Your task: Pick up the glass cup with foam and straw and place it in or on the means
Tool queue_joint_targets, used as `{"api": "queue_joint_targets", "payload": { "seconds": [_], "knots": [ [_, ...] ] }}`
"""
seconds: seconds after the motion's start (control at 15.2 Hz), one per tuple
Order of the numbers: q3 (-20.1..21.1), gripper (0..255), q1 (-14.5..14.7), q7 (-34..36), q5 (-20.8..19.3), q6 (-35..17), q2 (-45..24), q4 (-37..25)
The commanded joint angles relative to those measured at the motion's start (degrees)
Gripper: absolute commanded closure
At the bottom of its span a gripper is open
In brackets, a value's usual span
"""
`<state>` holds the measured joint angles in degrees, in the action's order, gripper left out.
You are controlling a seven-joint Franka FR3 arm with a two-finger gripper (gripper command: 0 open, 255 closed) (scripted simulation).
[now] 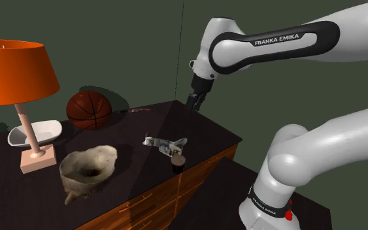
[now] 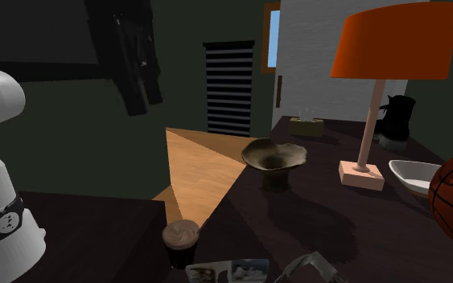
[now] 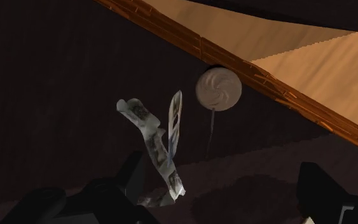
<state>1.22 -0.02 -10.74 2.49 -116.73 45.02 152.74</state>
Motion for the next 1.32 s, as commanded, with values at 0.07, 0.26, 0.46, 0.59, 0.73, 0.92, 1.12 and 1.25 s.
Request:
{"api": "queue_joint_targets", "payload": {
  "seconds": [0.07, 0.26, 0.46, 0.59, 0.73, 0.92, 1.12, 1.25],
  "knots": [
    [-0.3, 0, 0.5, -0.7, 0.9, -7.5, -2.2, 4.8],
    [-0.7, 0, 1.2, -1.6, 1.8, -15.1, -5.9, 8.6],
    [-1.3, 0, 2.3, -2.9, 3.1, -23.4, -11.1, 11.6],
    [-1.9, 0, 3.2, -4.0, 4.3, -29.3, -15.3, 13.0],
    [-2.7, 0, 4.6, -5.4, 6.0, -35.3, -20.3, 13.9],
    [-4.3, 0, 7.1, -8.0, 9.0, -42.3, -26.7, 14.4],
    [-5.0, 0, 8.6, -9.3, 10.8, -45.8, -30.5, 14.1],
    [-5.7, 0, 9.9, -10.5, 12.5, -48.1, -33.0, 13.9]
  ]
}}
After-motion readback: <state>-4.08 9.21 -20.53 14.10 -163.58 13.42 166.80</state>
